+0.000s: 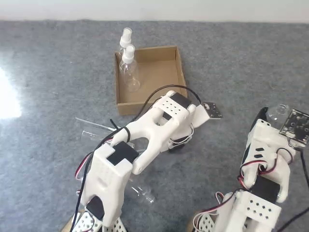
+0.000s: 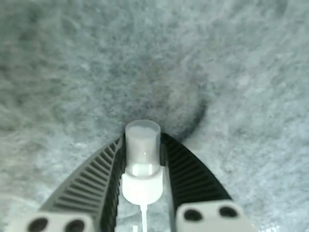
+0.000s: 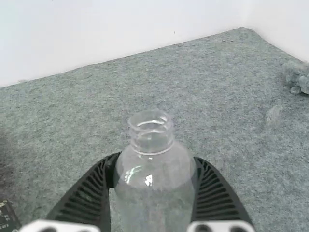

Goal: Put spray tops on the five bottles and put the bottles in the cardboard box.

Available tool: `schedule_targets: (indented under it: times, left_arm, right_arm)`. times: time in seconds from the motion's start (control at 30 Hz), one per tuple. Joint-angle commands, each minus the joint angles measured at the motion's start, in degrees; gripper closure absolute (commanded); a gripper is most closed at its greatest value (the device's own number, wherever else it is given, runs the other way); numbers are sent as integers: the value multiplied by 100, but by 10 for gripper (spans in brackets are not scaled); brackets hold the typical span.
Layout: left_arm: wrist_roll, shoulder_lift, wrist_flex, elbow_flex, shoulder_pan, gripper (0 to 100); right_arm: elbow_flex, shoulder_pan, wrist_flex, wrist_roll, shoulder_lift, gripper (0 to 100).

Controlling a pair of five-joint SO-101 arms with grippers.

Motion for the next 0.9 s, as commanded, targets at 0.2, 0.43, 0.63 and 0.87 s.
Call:
schedule_targets:
  times: [0.2, 0.43, 0.63, 0.87]
  left_arm:
    - [79, -211, 53, -321, -53, 971]
    - [97, -844, 9, -303, -448, 971]
    - [88, -1196, -123, -303, -677, 971]
    - [88, -1582, -97, -303, -730, 971]
  right_arm:
    - [-273, -40, -136, -26, -127, 946]
    - [-273, -286, -136, 0, -119, 946]
    - [-264, -470, -127, 9, -84, 948]
    - [-264, -901, -110, 9, -92, 946]
